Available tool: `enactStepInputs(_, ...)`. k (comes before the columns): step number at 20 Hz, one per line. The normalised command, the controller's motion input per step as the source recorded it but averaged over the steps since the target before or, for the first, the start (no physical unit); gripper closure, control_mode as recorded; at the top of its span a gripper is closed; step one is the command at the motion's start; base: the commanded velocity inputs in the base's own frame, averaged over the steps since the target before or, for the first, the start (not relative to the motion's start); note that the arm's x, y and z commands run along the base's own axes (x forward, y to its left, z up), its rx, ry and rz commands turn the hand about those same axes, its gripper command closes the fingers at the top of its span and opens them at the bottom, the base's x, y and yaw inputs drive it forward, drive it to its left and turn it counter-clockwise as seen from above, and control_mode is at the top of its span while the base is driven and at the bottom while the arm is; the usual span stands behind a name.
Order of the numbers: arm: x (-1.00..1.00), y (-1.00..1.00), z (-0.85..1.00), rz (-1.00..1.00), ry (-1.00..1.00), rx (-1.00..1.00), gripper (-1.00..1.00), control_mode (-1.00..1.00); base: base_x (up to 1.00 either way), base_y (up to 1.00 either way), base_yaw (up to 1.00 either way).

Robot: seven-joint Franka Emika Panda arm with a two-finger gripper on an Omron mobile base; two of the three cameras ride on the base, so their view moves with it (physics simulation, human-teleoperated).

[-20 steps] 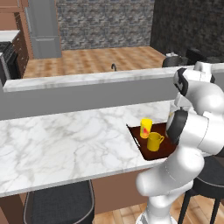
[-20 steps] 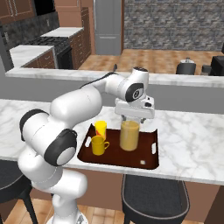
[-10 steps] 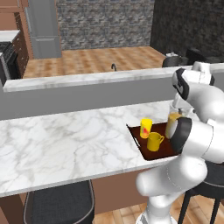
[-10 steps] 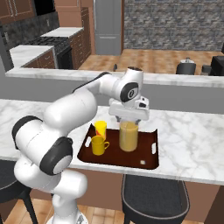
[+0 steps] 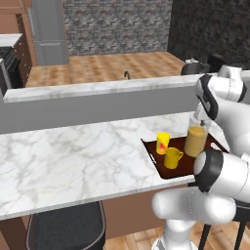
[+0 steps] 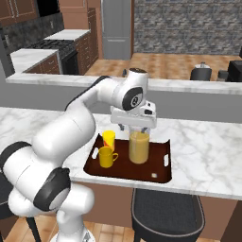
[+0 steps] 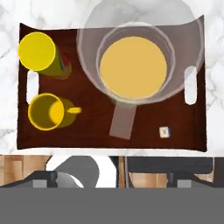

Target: There is a tray on the dining counter. Grab the cup, mug, and pitcher and place them on the tray. The pitcher may be placed next to the tray if it cannot fit the tray.

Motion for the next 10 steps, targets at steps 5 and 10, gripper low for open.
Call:
enactStepInputs(5,-0.31,0.08,0.72,0.0,-0.18,-0.01,-1.0,-1.0,0.0,0.0,0.0)
enactStepInputs(10,-0.16,0.56,0.73,0.0,-0.2,-0.07,-1.0,-1.0,0.0,0.0,0.0)
